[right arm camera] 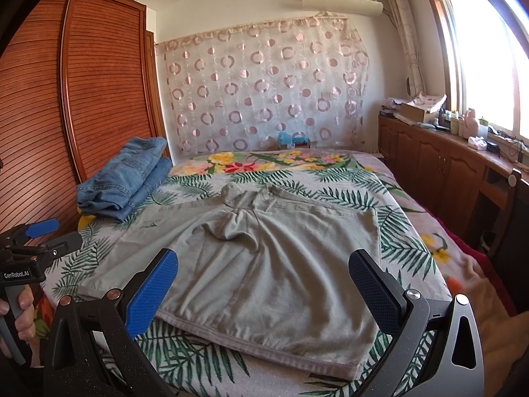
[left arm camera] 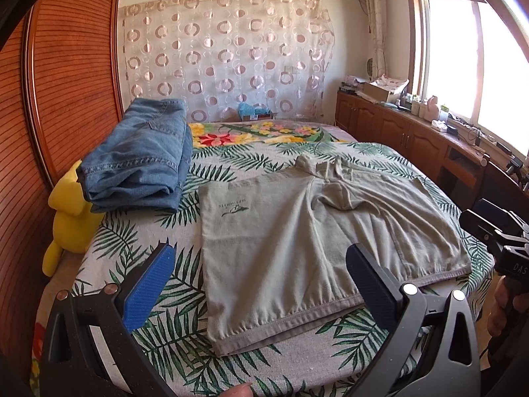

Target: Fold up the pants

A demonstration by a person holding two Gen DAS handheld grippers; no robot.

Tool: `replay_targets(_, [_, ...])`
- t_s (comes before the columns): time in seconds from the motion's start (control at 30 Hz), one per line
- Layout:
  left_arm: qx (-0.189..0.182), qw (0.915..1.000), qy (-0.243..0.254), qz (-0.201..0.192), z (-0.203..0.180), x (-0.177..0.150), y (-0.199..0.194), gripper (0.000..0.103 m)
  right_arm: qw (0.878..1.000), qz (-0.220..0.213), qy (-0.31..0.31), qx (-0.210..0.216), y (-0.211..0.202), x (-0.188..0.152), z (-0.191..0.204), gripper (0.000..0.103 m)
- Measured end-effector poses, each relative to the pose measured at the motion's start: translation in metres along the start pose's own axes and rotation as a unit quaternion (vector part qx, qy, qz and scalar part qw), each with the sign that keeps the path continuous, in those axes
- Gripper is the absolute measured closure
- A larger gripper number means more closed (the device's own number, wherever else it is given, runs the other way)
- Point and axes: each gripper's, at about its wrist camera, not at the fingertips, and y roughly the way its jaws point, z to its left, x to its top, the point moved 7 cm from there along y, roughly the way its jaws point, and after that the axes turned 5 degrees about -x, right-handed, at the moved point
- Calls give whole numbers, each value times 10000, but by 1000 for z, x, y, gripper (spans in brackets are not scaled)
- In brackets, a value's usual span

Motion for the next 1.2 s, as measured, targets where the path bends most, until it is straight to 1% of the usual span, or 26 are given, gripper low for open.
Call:
replay_targets(0.27, [8,9997,-65,241,10,-13,15,0,9991,390,-67,-160,17,-13,-11,0])
replay_targets(0.47, [32,9991,-51,423,20,-23,23,0,9978,590,-160,-238,20,-17,-15,0])
replay_targets(0.6, [8,9981,-127,600,32,-33,29,0,9965,750,-219,-292,22,-21,-18,0])
replay_targets(0.73, [54,9974,-177,696,44,-41,30,0,9952,887,-230,-338,24,-23,-19,0])
replay_targets(0.97, [-38,9961,-241,854,57,-61,26,0,9926,1102,-335,-381,26,-22,-16,0])
replay_targets(1.03, [-75,9958,-270,876,60,-66,23,3,9925,1050,-449,-435,27,-18,-17,0])
replay_targets(1.2, [-261,9949,-307,923,61,-71,19,15,9931,1009,-474,-369,22,-17,-16,0])
